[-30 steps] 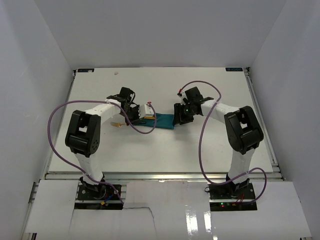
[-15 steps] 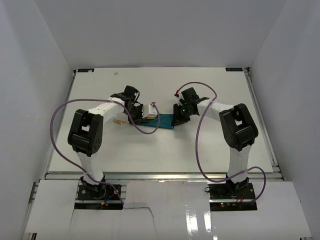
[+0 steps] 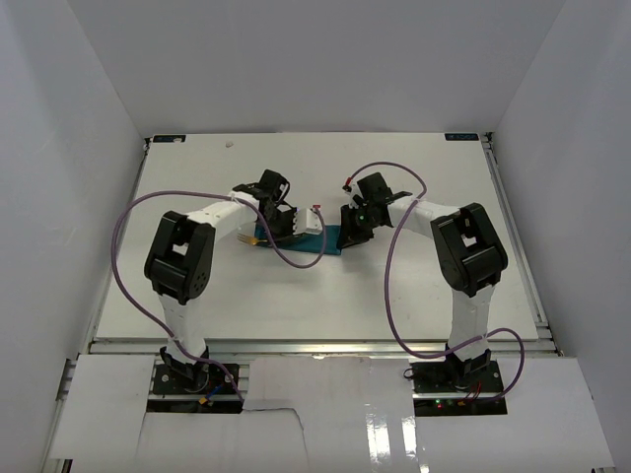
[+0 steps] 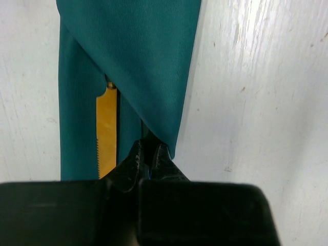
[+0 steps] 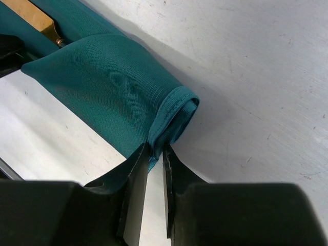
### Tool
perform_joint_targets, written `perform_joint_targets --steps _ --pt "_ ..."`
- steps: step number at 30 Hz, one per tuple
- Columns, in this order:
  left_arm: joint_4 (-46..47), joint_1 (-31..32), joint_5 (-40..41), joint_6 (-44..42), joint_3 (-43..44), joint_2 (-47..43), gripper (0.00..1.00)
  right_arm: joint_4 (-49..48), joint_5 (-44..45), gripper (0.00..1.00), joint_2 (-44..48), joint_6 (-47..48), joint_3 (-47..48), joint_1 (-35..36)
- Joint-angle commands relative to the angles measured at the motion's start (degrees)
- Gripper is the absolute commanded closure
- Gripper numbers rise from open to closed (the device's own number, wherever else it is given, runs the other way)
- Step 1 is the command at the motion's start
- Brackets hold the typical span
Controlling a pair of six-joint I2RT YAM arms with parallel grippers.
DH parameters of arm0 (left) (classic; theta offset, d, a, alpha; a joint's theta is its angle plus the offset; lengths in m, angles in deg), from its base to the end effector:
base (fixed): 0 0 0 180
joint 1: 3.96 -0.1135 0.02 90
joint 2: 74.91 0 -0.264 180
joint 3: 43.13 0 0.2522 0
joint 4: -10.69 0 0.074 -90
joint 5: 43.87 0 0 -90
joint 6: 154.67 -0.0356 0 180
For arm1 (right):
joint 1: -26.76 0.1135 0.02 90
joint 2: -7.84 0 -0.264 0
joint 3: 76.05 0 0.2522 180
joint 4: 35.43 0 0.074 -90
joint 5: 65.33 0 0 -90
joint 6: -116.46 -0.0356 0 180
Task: Fold the napkin into a case and place the utensils inside
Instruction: Insert the fork into the napkin.
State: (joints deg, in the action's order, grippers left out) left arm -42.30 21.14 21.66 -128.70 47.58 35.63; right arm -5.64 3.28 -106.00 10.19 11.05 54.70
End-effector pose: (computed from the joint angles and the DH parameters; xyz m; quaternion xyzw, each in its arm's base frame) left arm 0.3390 -0.1751 0.1735 0.7006 0.6663 -0.1489 0.2075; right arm 0.3570 0.2041 0.1521 -0.1488 0.9307 0.2711 0.1953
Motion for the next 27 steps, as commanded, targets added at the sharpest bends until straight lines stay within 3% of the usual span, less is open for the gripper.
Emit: perform_joint_targets --steps 1,24,27 --pt "-0.2 0.9 -5.1 -0.6 3.0 0.4 1.0 0.1 -0.6 0.77 -1.1 0.9 1.1 0.4" --pt "5.8 4.0 -10.0 9.0 4.4 3.6 1.0 0.2 -0.8 0.77 -1.5 1.9 0.9 0.4" --pt "6.3 4.2 -10.1 9.4 4.2 3.8 0.94 0.2 -0.5 0.77 -1.4 1.9 0.8 0.4"
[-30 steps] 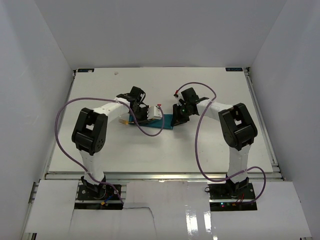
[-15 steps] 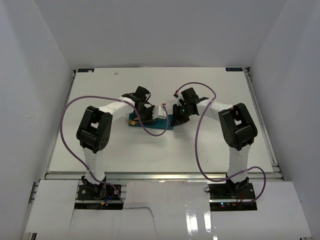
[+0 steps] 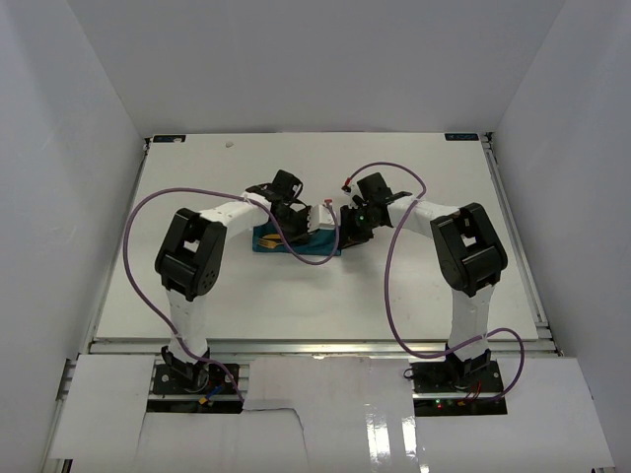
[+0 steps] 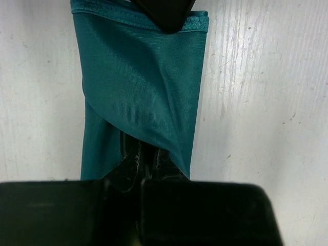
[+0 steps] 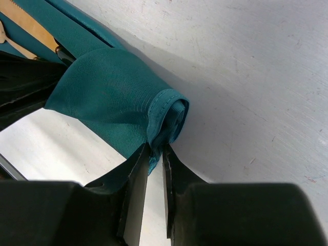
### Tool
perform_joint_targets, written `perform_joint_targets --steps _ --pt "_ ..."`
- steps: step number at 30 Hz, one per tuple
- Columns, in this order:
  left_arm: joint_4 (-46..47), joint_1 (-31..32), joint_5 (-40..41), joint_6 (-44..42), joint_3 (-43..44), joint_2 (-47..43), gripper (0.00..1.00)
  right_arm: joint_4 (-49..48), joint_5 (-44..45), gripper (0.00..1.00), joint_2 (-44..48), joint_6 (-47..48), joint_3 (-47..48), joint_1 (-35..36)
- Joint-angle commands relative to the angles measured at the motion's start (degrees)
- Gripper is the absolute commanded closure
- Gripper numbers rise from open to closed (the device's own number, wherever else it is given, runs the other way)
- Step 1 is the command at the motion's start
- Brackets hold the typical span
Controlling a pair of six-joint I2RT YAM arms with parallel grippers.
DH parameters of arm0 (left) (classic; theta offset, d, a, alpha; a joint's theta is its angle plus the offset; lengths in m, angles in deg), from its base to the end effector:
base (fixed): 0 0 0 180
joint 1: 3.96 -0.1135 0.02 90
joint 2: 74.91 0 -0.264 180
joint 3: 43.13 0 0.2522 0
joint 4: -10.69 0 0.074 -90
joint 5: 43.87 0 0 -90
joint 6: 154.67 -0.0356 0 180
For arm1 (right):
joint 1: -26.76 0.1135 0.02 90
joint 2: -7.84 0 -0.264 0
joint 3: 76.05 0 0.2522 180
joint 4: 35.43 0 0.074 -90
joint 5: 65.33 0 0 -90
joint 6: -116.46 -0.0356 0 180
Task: Fold the napkin into a case and place the utensils inside
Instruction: Insert the fork into the napkin.
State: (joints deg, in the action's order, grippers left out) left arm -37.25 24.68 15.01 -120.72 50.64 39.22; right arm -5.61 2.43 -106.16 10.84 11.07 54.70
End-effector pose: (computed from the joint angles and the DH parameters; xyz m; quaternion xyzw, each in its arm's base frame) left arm 0.3449 -0.2093 0.1696 0.6746 0.6653 -0.2130 0.2386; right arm 0.3568 0.2045 0.1513 -0.1558 0.9287 0.2759 0.1925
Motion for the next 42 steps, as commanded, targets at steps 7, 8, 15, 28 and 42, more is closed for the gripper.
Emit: perform_joint_targets --steps 7,8,15,28,42 --pt "4.5 0.7 -4.1 4.6 0.0 0.5 0.96 0.2 0.4 0.77 -1.1 1.1 0.8 0.4" --pt "5.9 0.7 -4.2 4.8 -0.5 0.6 0.97 0.2 0.4 0.77 -1.0 1.0 0.7 0.4" --pt "9.1 0.9 -5.4 5.7 -1.5 0.8 1.0 0.2 0.3 0.78 -0.8 0.9 0.6 0.4" --pt "9.2 1.0 4.7 5.2 0.1 0.3 0.87 0.2 0.6 0.76 -0.3 0.9 -0.1 0.4" --pt "3.1 1.1 4.9 4.8 2.8 -2.9 0.76 -0.1 1.5 0.73 0.9 0.9 -1.1 0.4"
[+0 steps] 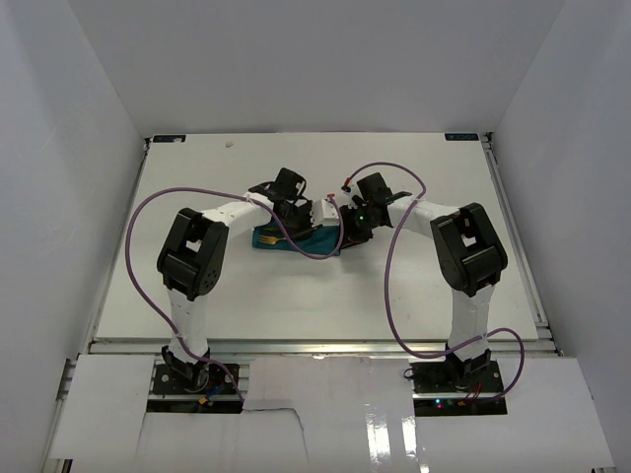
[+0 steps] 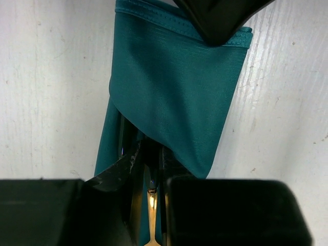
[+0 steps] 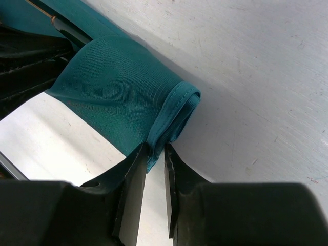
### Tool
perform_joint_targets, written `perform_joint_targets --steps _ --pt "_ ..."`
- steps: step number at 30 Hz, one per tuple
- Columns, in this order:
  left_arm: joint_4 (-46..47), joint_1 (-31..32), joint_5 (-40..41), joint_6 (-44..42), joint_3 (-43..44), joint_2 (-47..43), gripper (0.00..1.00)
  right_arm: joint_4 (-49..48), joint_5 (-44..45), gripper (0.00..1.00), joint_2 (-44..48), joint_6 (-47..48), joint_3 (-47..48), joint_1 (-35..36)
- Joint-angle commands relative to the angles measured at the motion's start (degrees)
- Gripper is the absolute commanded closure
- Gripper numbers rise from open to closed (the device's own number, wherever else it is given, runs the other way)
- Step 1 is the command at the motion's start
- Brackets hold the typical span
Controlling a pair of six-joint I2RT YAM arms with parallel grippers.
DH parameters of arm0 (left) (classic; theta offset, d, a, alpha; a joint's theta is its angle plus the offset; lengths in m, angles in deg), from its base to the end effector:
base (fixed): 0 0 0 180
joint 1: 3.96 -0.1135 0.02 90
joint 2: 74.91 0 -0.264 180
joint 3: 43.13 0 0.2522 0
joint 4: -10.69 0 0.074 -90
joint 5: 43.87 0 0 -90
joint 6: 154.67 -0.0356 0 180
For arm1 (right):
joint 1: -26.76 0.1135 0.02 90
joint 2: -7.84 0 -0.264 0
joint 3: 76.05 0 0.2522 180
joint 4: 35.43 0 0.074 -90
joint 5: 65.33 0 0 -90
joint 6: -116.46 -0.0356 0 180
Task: Fold the napkin into a case and place the utensils inside
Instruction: Insert the fork into the napkin.
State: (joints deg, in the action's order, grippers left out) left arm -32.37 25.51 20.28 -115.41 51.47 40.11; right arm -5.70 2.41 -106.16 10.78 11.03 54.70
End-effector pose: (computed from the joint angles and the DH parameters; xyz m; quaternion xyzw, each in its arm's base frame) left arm 0.3540 -0.2179 0.1699 0.6504 0.6926 -0.1727 0.2599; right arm 0.3568 0.2045 0.1512 -0.1554 0.9286 0.2763 0.1927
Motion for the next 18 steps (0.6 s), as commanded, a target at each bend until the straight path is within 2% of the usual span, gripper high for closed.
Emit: perform_joint_targets --steps 1,3,5,6,10,18 --pt "-2.2 0.2 -0.1 -0.2 2.0 -3.9 0.75 0.1 1.5 0.72 0.9 0.9 -1.1 0.4" --pt "-2.7 0.2 -0.2 -0.2 2.1 -4.3 0.63 0.1 1.5 0.7 1.1 1.0 -1.1 0.4" --pt "-3.0 0.2 -0.5 -0.1 2.2 -4.4 0.6 0.1 1.5 0.7 1.0 1.0 -1.0 0.4" --pt "-3.1 0.3 -0.6 -0.1 2.3 -4.3 0.55 0.1 1.5 0.69 1.1 0.9 -1.1 0.4" --pt "-3.1 0.3 -0.4 0.5 2.9 -3.8 0.56 0.1 1.6 0.69 1.1 1.0 -1.1 0.4" --pt "-4.0 0.2 6.1 -0.6 1.3 -4.5 0.61 0.2 1.7 0.69 1.1 1.0 -1.2 0.4"
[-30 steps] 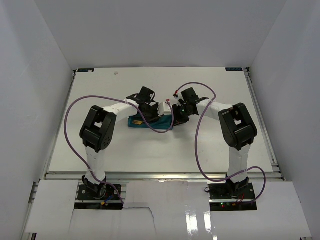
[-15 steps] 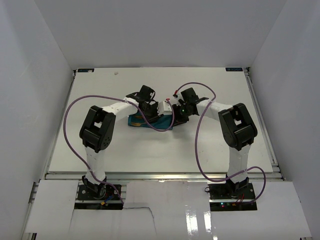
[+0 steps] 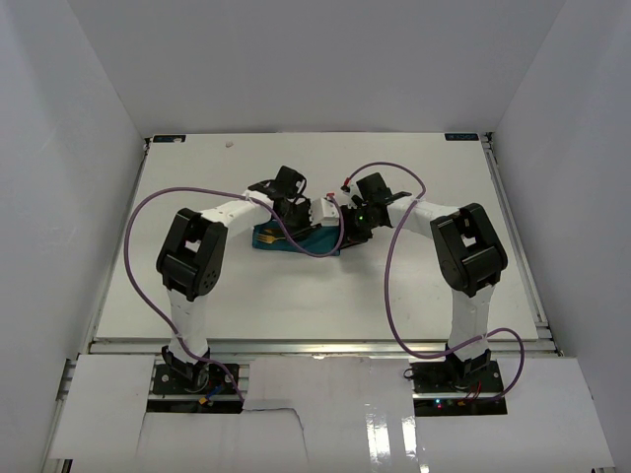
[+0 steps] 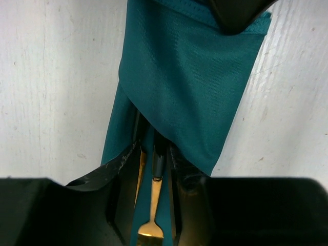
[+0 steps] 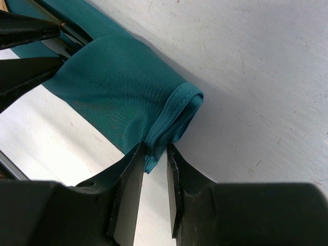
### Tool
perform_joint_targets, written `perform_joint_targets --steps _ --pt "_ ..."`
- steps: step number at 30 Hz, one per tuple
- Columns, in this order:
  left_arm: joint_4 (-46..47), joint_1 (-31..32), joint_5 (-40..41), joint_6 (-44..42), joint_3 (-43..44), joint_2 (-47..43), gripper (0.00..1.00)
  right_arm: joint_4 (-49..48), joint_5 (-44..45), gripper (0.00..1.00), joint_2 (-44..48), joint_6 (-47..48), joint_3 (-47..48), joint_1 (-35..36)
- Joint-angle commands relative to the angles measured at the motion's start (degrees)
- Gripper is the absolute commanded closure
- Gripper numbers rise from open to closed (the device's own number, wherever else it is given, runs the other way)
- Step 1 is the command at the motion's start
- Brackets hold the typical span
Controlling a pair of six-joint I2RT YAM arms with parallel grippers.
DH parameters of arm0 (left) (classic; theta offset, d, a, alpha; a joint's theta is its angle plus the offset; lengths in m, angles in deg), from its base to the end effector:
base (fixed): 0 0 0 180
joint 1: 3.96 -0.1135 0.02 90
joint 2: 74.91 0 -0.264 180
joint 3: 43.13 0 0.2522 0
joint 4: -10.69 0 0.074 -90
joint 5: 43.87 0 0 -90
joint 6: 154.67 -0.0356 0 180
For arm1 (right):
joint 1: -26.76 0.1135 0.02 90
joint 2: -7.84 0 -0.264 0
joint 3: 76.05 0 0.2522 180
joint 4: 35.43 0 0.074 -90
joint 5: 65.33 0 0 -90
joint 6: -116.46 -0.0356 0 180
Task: Fold the napkin into a case and place the utensils inside
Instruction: Insert the fork into the napkin.
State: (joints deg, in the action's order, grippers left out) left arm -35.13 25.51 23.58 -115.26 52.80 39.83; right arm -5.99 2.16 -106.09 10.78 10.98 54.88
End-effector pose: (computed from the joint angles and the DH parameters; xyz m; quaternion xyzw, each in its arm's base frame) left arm 0.3546 -0.2161 0.1754 0.6483 0.7050 -0.1480 0.2467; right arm 0.3563 0.2058 0.1517 -0.1579 0.9271 0.2793 0.1938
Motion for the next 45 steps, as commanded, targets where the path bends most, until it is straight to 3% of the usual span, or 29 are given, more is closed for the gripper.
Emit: perform_joint_targets --steps 1,7,12,24,31,35,45 --pt "-1.7 0.1 3.3 -0.8 -0.9 -4.4 0.63 0.4 2.0 0.69 1.1 1.0 -1.3 0.3" --pt "-2.4 -1.9 3.2 0.3 -2.2 -5.4 0.63 0.4 1.7 0.69 0.6 1.0 -0.9 0.2" --pt "-3.0 -2.3 2.5 -0.5 -2.6 -6.2 0.57 0.7 2.0 0.69 0.4 0.9 -0.6 0.2" --pt "-4.4 -5.1 2.6 -2.3 -4.7 -6.5 0.58 1.6 2.3 0.69 -0.4 0.9 0.7 0.3" --pt "-4.4 -5.2 -0.6 -3.7 -4.5 -5.2 0.76 2.0 2.2 0.69 -0.6 0.7 1.0 0.2" --pt "-5.4 -5.2 -2.6 -6.3 -4.4 -5.2 0.99 2.1 2.2 0.69 -0.4 0.8 1.0 0.3" --pt "-6.6 -4.3 -5.8 -12.0 -4.0 -5.8 1.0 1.8 1.8 0.69 -0.2 0.5 0.7 0.3"
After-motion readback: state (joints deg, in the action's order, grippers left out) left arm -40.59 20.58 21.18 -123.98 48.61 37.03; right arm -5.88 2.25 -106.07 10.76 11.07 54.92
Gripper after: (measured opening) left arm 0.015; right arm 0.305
